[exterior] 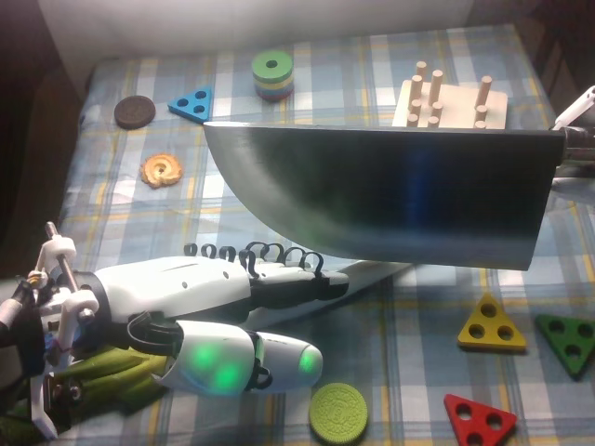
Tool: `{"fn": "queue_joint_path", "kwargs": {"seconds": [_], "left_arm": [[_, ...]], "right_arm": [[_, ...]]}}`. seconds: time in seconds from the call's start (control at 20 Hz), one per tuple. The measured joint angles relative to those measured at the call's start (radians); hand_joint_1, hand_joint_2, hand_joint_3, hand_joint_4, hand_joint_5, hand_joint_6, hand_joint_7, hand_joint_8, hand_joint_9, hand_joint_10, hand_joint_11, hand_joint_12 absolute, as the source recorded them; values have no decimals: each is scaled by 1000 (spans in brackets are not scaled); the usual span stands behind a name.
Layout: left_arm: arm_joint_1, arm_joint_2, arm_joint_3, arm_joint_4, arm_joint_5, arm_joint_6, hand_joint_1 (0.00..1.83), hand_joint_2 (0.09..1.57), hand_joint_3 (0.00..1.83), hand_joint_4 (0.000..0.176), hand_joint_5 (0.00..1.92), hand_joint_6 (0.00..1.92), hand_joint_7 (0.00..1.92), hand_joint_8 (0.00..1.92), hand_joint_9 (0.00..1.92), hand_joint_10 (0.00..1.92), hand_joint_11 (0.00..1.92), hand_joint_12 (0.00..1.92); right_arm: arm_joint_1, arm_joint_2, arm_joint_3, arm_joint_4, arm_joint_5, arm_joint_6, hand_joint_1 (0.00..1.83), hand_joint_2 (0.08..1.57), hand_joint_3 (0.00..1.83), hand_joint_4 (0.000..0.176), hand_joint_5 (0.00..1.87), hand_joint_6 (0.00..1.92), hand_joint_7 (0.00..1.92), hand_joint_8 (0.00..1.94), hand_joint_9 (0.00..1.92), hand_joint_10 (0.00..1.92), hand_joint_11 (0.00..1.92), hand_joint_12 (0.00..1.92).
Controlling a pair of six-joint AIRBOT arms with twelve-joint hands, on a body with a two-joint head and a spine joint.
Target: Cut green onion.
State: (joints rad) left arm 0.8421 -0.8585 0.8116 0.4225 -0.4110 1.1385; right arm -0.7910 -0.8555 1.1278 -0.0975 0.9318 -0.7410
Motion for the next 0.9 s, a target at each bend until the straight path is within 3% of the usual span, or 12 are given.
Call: {"fn": "queue_joint_path", "kwargs": {"seconds": [0.25,0.3,0.35,0.45,0.55,0.65,0.9], "left_arm": [[0,0,5,-11,-1,0,0,1352,3,0,134,1,110,1,42,1,0,0],[0,0,5,-11,0,0,0,1349,1,0,128,0,105,1,38,1,0,0],[0,0,5,-11,-1,0,0,1346,0,0,105,0,79,0,12,0,0,0],[0,0,5,-11,-1,0,0,1343,0,0,125,10,84,7,13,5,0,0],[0,0,5,-11,3,0,0,1343,0,0,158,4,109,1,32,1,0,0],[0,-5,5,0,8,0,0,1342,0,0,120,0,90,0,36,1,0,0],[-3,-24,11,34,30,0,0,1347,0,0,118,5,96,5,47,6,0,0]], "right_arm": [[8,0,13,-5,5,3,570,1434,0,126,1202,1921,1573,1941,1691,1921,1683,1921],[26,-1,21,-8,4,-1,586,1412,0,131,1097,1921,1410,1941,1534,1921,1554,1921],[47,-1,26,-1,7,-12,622,1389,0,129,1038,1921,1339,1941,1476,1921,1493,1921],[74,-3,42,31,27,-23,575,1411,5,108,899,1921,1203,1941,1347,1921,1379,1921],[92,-4,51,51,35,-35,510,1387,0,104,896,1921,1242,1941,1384,1921,1406,1921],[105,-7,59,60,31,-42,499,1419,7,88,1071,1921,1374,1941,1501,1921,1519,1921],[116,-7,61,58,36,-42,551,1421,0,90,1144,1921,1342,1941,1472,1921,1495,1921]]}}
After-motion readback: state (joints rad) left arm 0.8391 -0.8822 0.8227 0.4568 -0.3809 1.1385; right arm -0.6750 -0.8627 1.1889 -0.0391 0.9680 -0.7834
